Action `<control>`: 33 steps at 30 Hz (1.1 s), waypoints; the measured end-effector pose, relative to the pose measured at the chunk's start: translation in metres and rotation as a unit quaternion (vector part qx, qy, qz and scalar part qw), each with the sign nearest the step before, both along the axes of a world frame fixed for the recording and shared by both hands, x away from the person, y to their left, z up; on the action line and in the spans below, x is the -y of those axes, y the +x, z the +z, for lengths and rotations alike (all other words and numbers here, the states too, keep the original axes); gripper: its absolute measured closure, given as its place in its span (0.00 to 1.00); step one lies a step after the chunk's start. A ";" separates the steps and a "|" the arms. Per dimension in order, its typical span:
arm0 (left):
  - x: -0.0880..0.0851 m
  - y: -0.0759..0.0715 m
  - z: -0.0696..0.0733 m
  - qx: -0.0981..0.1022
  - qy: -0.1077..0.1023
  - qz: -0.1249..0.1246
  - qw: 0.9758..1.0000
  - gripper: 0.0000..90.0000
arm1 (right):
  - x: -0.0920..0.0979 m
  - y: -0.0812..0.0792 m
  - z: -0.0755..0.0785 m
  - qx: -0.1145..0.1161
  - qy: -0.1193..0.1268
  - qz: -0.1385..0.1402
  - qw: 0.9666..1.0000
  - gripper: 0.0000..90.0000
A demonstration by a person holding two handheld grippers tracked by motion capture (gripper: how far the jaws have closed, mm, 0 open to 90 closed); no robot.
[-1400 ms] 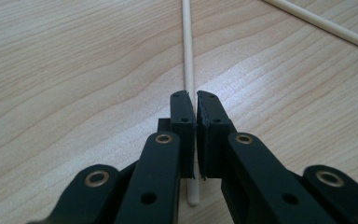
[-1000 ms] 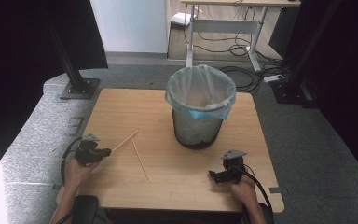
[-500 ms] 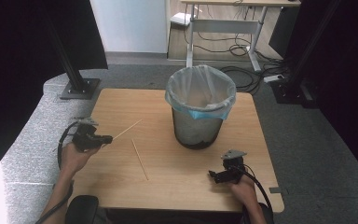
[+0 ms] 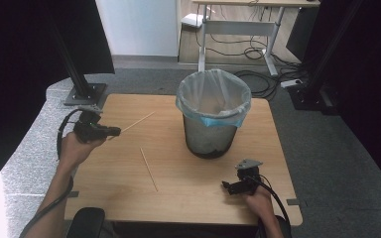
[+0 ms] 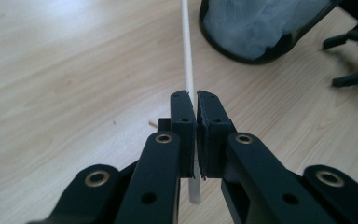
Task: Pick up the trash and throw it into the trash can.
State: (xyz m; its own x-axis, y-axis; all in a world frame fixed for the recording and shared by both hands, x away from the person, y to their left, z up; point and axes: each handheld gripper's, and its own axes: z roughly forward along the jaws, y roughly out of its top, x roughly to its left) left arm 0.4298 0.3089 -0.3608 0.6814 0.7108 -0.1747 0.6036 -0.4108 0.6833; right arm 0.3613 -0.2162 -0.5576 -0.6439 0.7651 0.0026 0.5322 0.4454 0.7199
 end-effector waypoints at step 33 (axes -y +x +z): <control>0.137 0.061 0.129 0.008 0.040 -0.106 0.994 0.96 | 0.000 0.000 0.000 -0.001 0.000 0.004 1.000 0.00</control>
State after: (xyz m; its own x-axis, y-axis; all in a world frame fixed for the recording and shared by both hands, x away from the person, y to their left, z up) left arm 0.4903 0.1723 -0.2320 0.8193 0.5626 -0.1103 0.4867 -0.5809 0.6525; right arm 0.3610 -0.2160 -0.5574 -0.6505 0.7595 0.0041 0.5300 0.4501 0.7187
